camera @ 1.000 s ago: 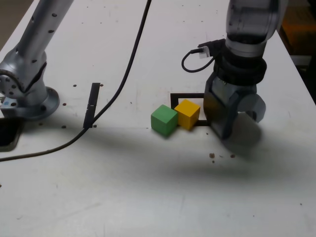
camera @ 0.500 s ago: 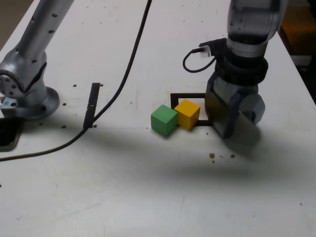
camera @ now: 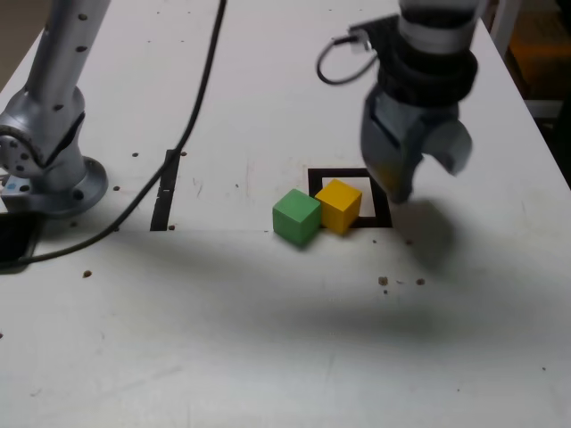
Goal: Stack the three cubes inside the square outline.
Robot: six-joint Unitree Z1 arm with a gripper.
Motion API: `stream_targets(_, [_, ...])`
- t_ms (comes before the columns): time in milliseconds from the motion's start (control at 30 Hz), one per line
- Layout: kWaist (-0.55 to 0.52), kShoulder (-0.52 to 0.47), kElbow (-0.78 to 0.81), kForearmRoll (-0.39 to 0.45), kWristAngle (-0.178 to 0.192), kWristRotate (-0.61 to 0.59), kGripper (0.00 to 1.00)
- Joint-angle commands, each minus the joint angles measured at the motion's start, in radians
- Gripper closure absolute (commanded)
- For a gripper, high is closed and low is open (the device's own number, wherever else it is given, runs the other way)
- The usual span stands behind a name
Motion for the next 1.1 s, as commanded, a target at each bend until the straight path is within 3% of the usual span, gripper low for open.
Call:
stream_targets(0, [-0.002, -0.031, 0.006, 0.027, 0.011, 0.001, 0.79])
stream_targets(367, [0.053, -0.149, 0.144, 0.097, 0.067, 0.124, 0.79])
stream_targets(667, [0.119, -0.151, 0.283, 0.065, 0.098, 0.287, 0.79])
stream_targets(900, [0.114, -0.117, 0.363, -0.005, 0.095, 0.325, 0.79])
stream_targets(1067, [0.099, -0.099, 0.383, -0.037, 0.064, 0.347, 0.79])
